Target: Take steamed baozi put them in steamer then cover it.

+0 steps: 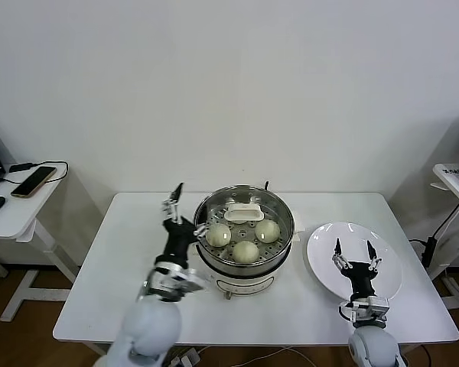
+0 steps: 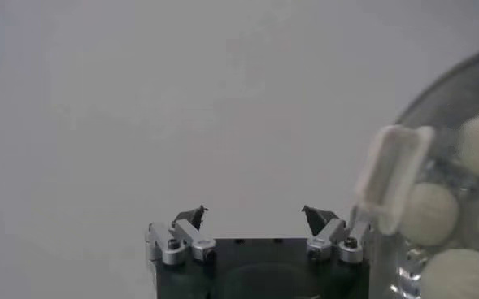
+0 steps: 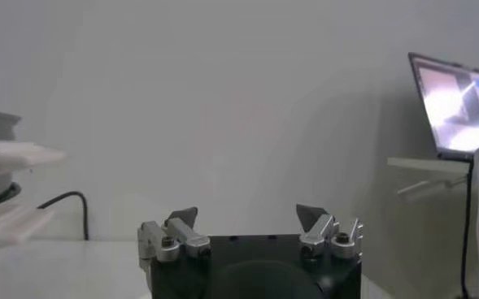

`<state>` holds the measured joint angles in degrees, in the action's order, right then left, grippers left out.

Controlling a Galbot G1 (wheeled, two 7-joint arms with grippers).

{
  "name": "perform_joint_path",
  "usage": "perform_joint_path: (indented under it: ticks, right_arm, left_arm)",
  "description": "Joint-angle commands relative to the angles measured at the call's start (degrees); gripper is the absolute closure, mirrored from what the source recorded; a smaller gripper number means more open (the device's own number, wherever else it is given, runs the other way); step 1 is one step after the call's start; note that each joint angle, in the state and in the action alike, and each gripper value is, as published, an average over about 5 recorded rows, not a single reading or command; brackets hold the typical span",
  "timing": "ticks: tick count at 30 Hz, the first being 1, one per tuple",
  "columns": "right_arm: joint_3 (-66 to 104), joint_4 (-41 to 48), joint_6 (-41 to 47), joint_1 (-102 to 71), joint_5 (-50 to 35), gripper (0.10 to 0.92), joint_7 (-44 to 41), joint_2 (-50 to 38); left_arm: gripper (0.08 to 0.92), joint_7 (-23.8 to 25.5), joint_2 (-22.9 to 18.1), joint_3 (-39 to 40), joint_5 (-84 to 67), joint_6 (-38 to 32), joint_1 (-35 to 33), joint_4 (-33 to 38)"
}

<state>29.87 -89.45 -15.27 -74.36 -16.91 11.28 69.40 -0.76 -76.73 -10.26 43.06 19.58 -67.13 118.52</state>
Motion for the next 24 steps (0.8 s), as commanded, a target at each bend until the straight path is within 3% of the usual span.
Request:
perform_joint_path:
  ticks: [1,9,24]
  right_arm:
    - [-0.1,-2.87,4.45,-2.89,-6.33,0.203,-3.15,-0.69]
    - [0.51,-3.86,3.17,-4.6,-5.58,0.203,-4.0,-0.71]
    - [2.02,-4.01,1.65,-6.23,-4.17,0.203,-4.24,1.07]
  left_arm:
    - [0.177,-4.4,2.97,-17.43,-46.23,-20.29,-3.45,-11.89]
    - [0.177,-1.82,2.03,-16.46,-45.7,-22.13,-7.01,-12.06]
    - [0.177,-1.84,1.56,-16.53,-43.64,-25.39,-10.01,-11.61]
